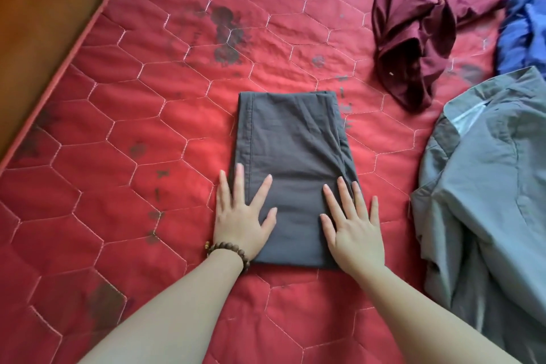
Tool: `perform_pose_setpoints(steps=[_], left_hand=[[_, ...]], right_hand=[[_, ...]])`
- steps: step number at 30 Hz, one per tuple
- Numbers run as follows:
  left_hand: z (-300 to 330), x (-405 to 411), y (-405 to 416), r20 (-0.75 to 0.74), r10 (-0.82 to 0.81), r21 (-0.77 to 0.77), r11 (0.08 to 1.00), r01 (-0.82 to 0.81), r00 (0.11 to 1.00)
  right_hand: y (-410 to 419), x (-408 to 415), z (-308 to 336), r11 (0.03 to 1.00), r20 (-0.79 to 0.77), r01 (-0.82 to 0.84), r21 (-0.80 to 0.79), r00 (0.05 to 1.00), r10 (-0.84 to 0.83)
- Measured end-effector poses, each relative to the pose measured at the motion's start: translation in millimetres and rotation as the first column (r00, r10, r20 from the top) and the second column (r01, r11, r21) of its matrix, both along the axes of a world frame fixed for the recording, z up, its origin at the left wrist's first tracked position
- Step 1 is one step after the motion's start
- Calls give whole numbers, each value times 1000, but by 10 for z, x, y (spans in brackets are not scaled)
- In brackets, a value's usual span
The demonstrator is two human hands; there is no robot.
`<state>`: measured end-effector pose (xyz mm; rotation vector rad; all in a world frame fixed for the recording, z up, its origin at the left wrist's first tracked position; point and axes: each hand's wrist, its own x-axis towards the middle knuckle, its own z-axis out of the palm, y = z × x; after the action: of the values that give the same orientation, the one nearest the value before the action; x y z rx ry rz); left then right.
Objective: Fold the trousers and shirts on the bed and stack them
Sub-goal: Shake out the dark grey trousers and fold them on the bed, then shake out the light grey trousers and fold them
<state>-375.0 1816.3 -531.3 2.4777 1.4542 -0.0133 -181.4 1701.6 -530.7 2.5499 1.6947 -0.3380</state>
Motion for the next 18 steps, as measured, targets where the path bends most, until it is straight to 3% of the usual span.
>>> perform_pose_setpoints(steps=[3, 5, 8, 12, 18], left_hand=[[69, 31, -66, 76, 128, 56, 990, -133, 989], [127, 31, -66, 95, 193, 72, 977, -200, 977], [220, -39, -42, 54, 297, -109, 951, -290, 953], [292, -155, 59, -33, 234, -191, 953, -236, 972], [305, -695, 352, -123, 216, -153, 960, -234, 969]], right_hand=[[44, -64, 46, 994, -61, 70, 79, 996, -66], [61, -80, 65, 964, -73, 217, 152, 975, -208], [73, -143, 101, 917, -29, 353, 187, 935, -354], [176, -278, 152, 940, -27, 295, 174, 955, -295], [405, -879, 142, 968, -62, 252, 14, 966, -251]])
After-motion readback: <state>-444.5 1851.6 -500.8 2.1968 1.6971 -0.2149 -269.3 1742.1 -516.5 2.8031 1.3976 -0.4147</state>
